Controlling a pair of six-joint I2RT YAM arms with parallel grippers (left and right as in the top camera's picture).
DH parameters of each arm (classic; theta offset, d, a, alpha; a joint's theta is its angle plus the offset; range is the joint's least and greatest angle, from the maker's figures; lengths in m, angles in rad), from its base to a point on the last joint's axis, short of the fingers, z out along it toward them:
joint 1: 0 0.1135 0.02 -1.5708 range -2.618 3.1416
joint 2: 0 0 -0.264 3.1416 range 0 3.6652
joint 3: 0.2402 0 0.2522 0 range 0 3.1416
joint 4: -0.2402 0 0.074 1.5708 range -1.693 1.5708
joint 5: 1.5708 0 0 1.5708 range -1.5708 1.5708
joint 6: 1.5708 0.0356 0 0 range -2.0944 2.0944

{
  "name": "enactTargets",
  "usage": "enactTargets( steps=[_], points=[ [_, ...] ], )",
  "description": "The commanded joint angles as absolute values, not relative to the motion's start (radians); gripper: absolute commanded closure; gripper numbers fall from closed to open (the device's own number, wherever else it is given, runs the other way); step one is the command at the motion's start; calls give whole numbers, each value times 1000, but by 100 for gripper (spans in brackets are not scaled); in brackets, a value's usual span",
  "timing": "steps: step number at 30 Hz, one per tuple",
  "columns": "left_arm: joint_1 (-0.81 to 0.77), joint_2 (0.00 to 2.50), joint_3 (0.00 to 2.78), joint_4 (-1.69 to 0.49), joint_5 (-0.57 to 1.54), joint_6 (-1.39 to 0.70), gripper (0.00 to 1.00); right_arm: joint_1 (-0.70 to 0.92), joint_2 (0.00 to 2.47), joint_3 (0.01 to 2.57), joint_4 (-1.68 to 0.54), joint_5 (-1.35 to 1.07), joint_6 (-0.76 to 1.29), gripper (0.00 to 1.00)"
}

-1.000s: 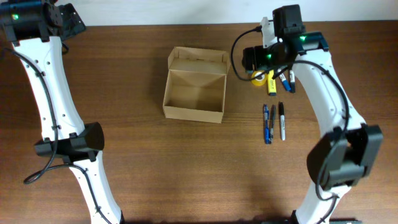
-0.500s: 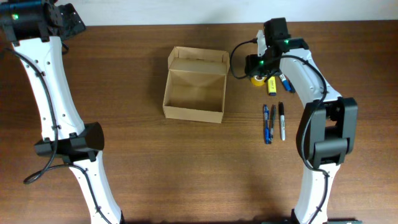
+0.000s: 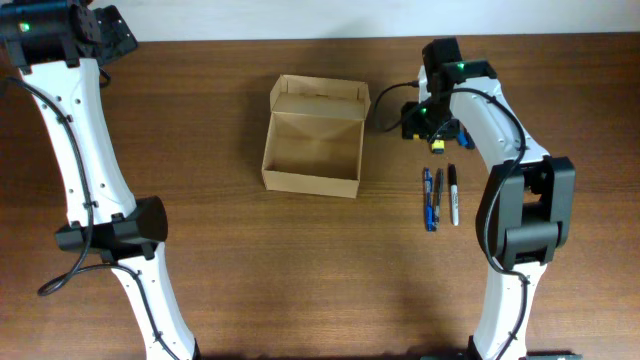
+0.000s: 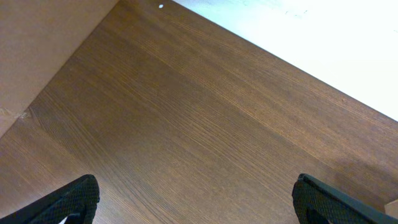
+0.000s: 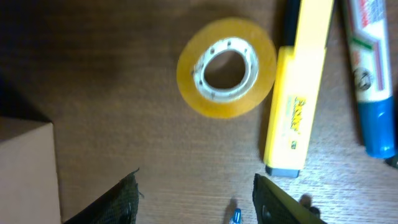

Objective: Pack container
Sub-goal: 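Move the right gripper to the yellow tape roll and grasp it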

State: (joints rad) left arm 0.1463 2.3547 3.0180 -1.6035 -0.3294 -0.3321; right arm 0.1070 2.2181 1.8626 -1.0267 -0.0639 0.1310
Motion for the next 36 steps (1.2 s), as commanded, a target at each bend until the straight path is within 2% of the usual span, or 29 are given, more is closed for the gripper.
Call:
enactTargets(
  steps=[1,12,19,25,36],
  points=[
    [149,2373,3015,-1602,-329,-324,0,107,2230,1939,-1020,-39,112,41],
    [149,2373,3015,-1602,-329,-324,0,120,2302,2097,-1033,-40,101,41],
    [149,2373,3015,-1602,-329,-324,0,134,2364,2099,-1036,-47,84,41],
    [149,2373,3015,-1602,-329,-324,0,145,2381,2098,-1014,-55,59,37],
    [149,2373,3015,-1602,-329,-324,0,145,2440,2098,-1002,-56,60,37]
  ],
)
